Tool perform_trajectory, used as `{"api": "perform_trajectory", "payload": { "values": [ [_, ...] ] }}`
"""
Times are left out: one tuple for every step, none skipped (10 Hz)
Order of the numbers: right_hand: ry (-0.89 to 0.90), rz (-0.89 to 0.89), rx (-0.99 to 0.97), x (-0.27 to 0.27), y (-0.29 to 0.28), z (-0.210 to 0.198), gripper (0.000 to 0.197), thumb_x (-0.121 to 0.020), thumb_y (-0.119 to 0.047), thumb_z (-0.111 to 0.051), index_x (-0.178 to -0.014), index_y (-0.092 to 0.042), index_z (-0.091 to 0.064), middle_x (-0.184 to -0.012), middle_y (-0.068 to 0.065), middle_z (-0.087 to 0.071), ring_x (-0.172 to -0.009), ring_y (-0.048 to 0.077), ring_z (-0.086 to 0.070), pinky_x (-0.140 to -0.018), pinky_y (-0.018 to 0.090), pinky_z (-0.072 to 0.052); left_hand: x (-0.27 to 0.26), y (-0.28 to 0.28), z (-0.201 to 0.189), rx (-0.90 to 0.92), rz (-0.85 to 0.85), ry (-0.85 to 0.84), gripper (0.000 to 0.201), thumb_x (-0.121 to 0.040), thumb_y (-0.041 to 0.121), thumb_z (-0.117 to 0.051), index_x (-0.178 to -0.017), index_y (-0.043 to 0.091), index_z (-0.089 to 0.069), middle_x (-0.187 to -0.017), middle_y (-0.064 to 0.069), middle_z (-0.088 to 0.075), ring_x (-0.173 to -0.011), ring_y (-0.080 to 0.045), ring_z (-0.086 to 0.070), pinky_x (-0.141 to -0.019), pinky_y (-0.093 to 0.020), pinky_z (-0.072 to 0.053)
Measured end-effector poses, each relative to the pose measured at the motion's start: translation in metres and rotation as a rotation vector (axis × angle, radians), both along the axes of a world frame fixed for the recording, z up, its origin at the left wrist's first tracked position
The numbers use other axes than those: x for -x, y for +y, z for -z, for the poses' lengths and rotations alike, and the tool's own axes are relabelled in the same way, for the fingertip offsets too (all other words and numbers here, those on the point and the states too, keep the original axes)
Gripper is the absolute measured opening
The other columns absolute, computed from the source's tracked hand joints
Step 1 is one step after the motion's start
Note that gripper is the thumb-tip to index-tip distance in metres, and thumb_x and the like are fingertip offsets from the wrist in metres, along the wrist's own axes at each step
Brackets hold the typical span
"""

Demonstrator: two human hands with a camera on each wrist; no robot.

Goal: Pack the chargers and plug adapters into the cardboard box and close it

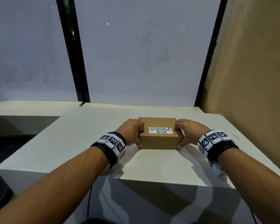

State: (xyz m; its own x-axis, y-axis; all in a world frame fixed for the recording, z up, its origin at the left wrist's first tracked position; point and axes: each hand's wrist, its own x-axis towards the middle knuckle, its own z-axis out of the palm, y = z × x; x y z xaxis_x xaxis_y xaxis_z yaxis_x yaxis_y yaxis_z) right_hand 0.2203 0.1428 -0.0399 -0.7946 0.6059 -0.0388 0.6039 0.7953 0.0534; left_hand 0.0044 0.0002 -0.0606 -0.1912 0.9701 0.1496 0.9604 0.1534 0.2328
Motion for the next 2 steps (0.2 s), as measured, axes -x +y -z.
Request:
{"api": "perform_trajectory", "payload": {
  "values": [
    [-0.045, -0.017, 0.009, 0.000, 0.004, -0.009, 0.063, -0.070, -0.056, -0.075, -0.119, -0.021, -0.058, -0.119, -0.005, -0.057, -0.106, 0.017, -0.054, -0.089, 0.032, -0.048, 0.010, -0.003, -0.009, 0.058, 0.032, -0.071, 0.046, -0.067, 0.032, -0.085, -0.107, 0.018, -0.066, -0.117, 0.002, -0.064, -0.108, -0.018, -0.057, -0.088, -0.027, -0.045],
    [0.013, -0.014, 0.095, 0.005, 0.015, -0.021, 0.060, -0.075, -0.073, -0.056, -0.108, -0.023, -0.065, -0.112, -0.007, -0.062, -0.101, 0.014, -0.055, -0.087, 0.031, -0.047, 0.028, 0.001, -0.023, 0.050, 0.066, -0.200, 0.035, -0.081, 0.048, -0.069, -0.106, 0.024, -0.068, -0.120, 0.008, -0.064, -0.115, -0.012, -0.055, -0.100, -0.032, -0.044]
  ]
}}
